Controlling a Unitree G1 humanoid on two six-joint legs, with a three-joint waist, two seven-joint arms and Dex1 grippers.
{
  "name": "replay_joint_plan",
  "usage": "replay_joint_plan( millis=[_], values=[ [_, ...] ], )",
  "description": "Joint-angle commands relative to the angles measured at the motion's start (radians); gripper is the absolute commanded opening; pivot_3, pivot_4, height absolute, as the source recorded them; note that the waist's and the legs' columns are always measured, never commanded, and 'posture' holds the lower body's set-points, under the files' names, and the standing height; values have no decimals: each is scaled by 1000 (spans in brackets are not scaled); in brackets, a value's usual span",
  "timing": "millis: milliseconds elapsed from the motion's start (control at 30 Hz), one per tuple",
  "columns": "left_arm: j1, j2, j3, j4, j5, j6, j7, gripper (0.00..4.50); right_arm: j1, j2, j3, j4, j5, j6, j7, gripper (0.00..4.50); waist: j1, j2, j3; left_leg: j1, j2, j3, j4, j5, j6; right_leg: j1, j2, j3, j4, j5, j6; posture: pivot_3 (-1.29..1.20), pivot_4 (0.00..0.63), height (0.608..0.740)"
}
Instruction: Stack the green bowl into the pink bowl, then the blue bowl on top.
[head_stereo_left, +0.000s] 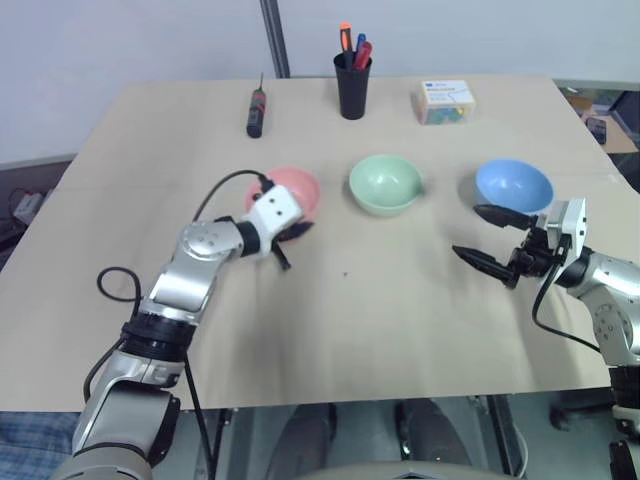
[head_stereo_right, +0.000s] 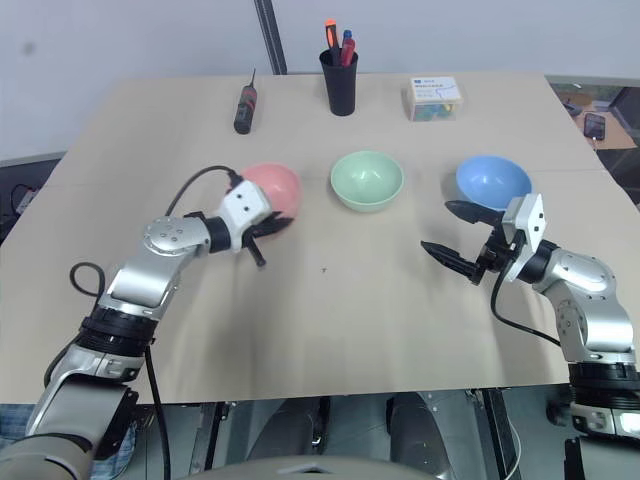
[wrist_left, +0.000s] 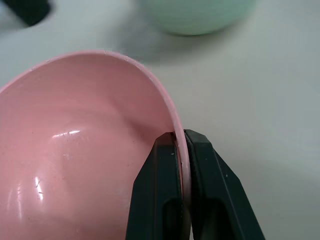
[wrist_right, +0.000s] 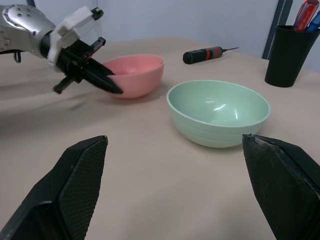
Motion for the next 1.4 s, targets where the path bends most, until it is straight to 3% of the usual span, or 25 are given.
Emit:
replay_joint_plan(
  millis=[33,300,633,767,1000,1233,1400],
  values=[
    [-30,11,-54,-141,-2,2,-76,53,-6,-9,-17,-33,8,-9,-1,4500,0,0,0,0,0,0,0,0,0,0,0,0,0,0,0,0,150,740],
    [-57,20,-258,-212,41,-51,-284,53,-10,-3,-11,-22,1,-15,-1,4500,-3,0,0,1,0,4,0,0,0,0,1,1,1,0,0,0,150,740],
    [-82,-18,-306,-163,70,-192,-364,53,17,-8,-24,-41,1,-10,-10,4500,-1,0,0,1,0,4,1,0,0,1,1,0,0,0,0,0,150,740],
    [-73,-27,-281,-172,45,-200,-382,1390,21,-15,-27,-44,2,-7,-9,4500,-3,0,0,1,0,4,1,0,0,1,1,1,1,0,0,0,150,740],
    [-50,-83,-96,-175,-107,-63,-287,4401,3,-38,-16,-40,-7,21,-6,4500,-2,0,0,1,0,4,2,0,0,1,1,0,1,0,0,0,150,740],
    [-15,-152,228,-210,-342,83,-83,4401,-81,-68,23,7,-34,56,17,4500,-4,0,0,1,1,0,2,0,0,1,1,0,1,0,0,0,150,740],
    [71,-137,446,-248,-480,178,36,4401,-229,-80,99,93,-115,60,25,4500,-12,0,0,2,1,1,2,0,0,0,1,2,1,0,0,0,150,740]
  ],
)
